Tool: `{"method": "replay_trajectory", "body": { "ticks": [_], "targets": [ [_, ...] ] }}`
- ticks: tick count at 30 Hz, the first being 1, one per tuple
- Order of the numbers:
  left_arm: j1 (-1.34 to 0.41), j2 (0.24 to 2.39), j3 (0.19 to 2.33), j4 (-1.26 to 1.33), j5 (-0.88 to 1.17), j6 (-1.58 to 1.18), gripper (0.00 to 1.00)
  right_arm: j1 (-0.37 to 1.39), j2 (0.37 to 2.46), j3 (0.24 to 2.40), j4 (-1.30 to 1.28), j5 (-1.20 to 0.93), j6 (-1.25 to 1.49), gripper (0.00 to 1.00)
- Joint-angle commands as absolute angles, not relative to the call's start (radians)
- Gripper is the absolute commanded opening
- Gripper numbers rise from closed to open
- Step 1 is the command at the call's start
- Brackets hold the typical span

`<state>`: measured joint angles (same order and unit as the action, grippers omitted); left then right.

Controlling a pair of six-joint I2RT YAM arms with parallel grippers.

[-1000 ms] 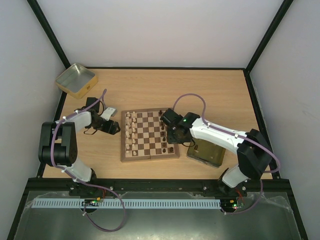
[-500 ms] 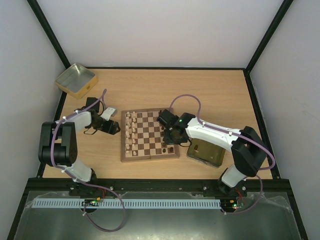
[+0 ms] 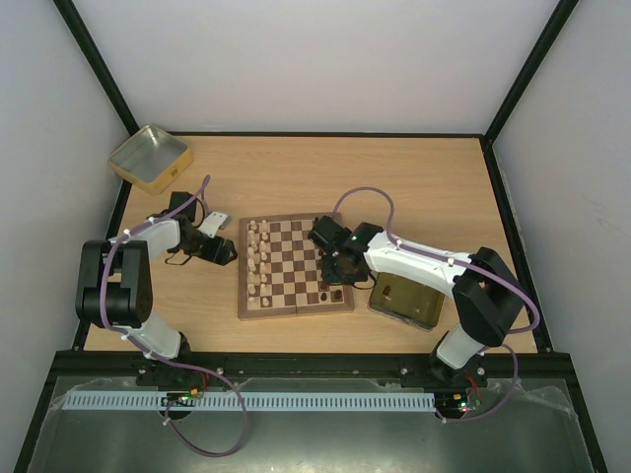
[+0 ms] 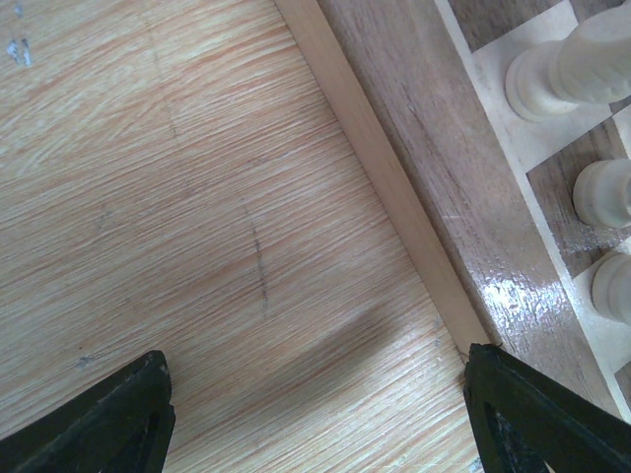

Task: Set up the chess pieces on the board
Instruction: Place the chess piece on the chessboard.

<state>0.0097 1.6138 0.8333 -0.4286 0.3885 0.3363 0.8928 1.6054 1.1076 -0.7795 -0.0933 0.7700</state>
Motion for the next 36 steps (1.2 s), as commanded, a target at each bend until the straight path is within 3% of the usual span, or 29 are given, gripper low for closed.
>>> {"method": "replay_trajectory", "body": {
  "ticks": [1,13,28,36],
  "targets": [
    [0.006,1.642,0.836,-0.448,0.388,0.341,0.81,0.902,1.621,1.096,-0.782,-0.074,0.762,0.04],
    [0.006,1.643,0.836,-0.448,0.388,0.341,0.81,0.909,1.629,1.088,-0.78,-0.078,0.761,0.05],
    [0.006,1.646,0.837,-0.447,0.388,0.342,0.81,0.91,1.633,1.101,-0.784,-0.064,0.77,0.17],
    [0.006,1.651,0.837,-0.446,0.385,0.341,0.81,0.91,1.593,1.171,-0.803,-0.044,0.796,0.19]
  ]
}}
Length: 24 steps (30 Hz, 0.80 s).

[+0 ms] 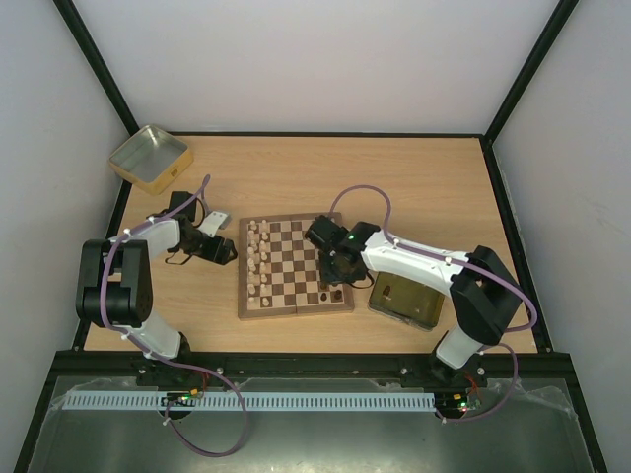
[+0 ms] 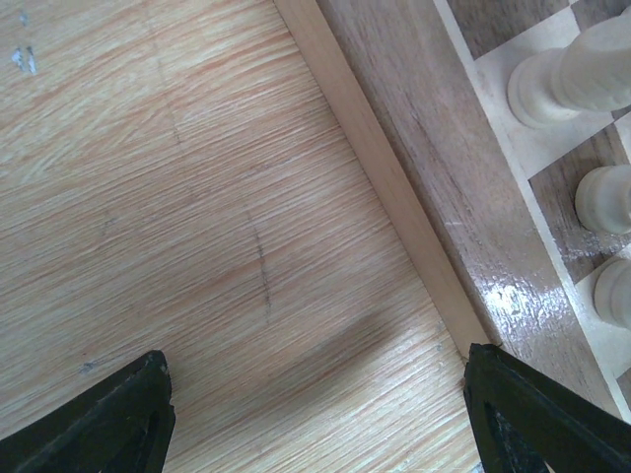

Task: Set up the chess pieces on the board
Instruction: Place the chess piece on the chessboard, then pick up the chess piece from the storage box.

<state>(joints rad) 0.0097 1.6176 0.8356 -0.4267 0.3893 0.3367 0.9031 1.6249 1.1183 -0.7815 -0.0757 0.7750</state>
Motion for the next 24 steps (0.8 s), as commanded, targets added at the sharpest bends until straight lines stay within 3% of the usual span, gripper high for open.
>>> {"method": "replay_trajectory", "body": {
  "ticks": [1,9,17,24],
  "targets": [
    [0.006,1.651,0.836,-0.447,0.385,0.342,0.81,0.91,1.584,1.178,-0.806,-0.044,0.8,0.19],
    [0.005,1.654,0.838,-0.448,0.384,0.341,0.81,0.887,1.519,1.215,-0.907,0.077,0.831,0.19],
    [-0.007,1.659,0.839,-0.448,0.383,0.338,0.81,0.657,1.324,0.987,-0.946,0.097,0.854,0.2],
    [-0.021,1.666,0.843,-0.449,0.373,0.336,0.81,0.588,1.282,0.889,-0.902,0.01,0.829,0.21]
  ]
}}
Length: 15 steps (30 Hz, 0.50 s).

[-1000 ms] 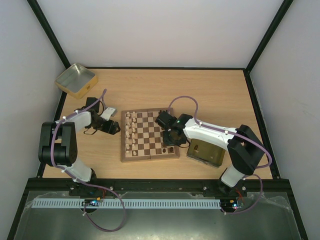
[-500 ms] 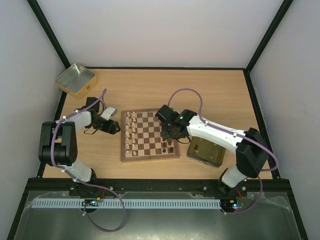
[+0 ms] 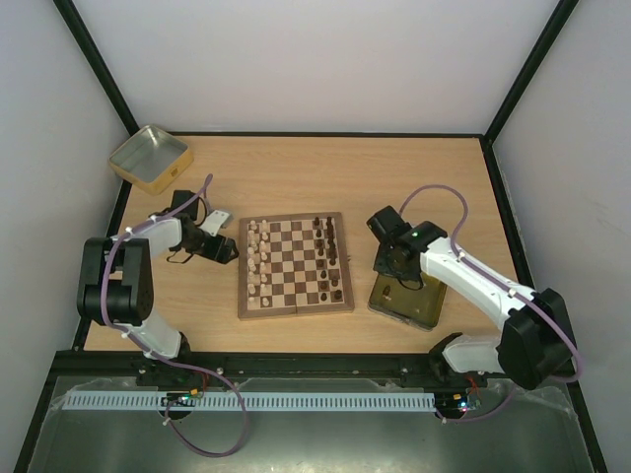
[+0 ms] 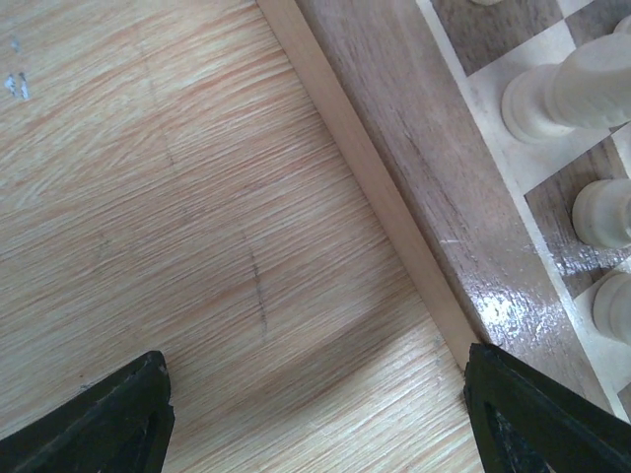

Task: Set up the chess pieces on the board
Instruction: Pick up the chess piece from the storage box.

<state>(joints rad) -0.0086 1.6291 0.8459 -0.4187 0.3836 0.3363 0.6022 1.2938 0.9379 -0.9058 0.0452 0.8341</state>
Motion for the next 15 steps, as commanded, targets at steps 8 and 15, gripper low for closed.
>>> {"method": "replay_trajectory", "body": {
  "ticks": [8,15],
  "targets": [
    [-0.021,1.664,0.839,-0.448,0.367,0.335,0.81,0.581,1.287,0.799,-0.822,-0.046,0.825,0.26],
    [-0.021,1.663,0.838,-0.446,0.363,0.334,0.81,0.578,1.302,0.76,-0.776,-0.068,0.826,0.26]
  ]
}}
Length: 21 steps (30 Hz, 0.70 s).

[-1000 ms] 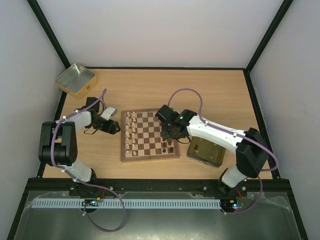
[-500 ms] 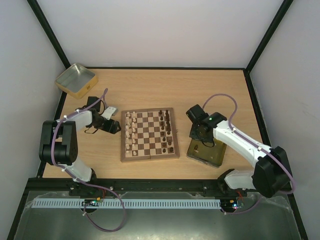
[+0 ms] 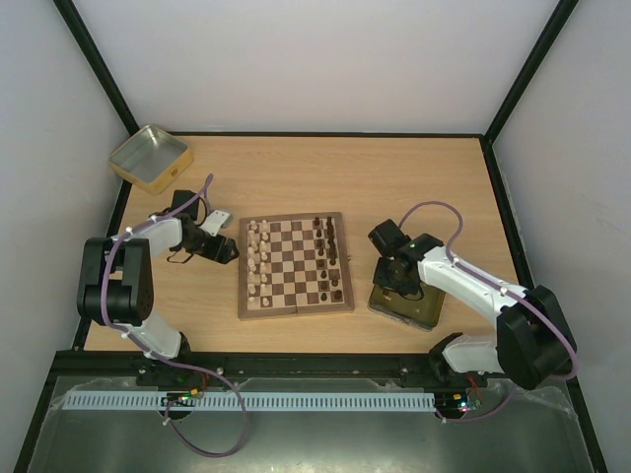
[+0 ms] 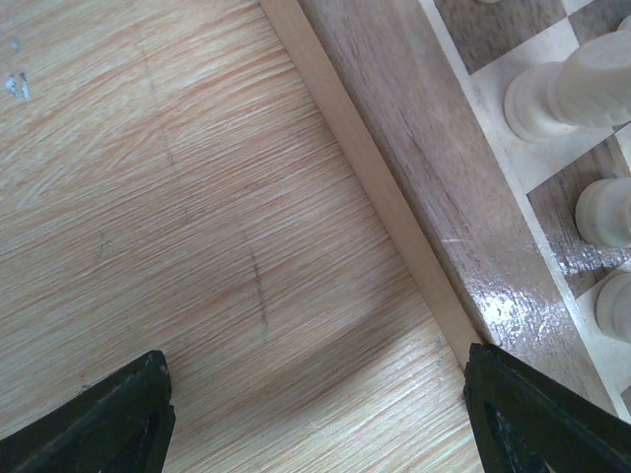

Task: Set up the chess pieces on the board
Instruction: Pick up the chess piece from the storage box.

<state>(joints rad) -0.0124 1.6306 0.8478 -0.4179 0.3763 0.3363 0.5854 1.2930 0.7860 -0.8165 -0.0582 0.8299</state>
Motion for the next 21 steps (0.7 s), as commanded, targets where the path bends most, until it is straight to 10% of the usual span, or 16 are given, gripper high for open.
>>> {"method": "replay_trajectory", "body": {
  "ticks": [1,21],
  "targets": [
    [-0.021,1.663,0.838,-0.446,0.362,0.335,0.81,0.578,1.305,0.751,-0.768,-0.07,0.827,0.26],
    [-0.021,1.657,0.838,-0.445,0.367,0.334,0.81,0.578,1.283,0.809,-0.869,0.044,0.793,0.04]
  ]
}}
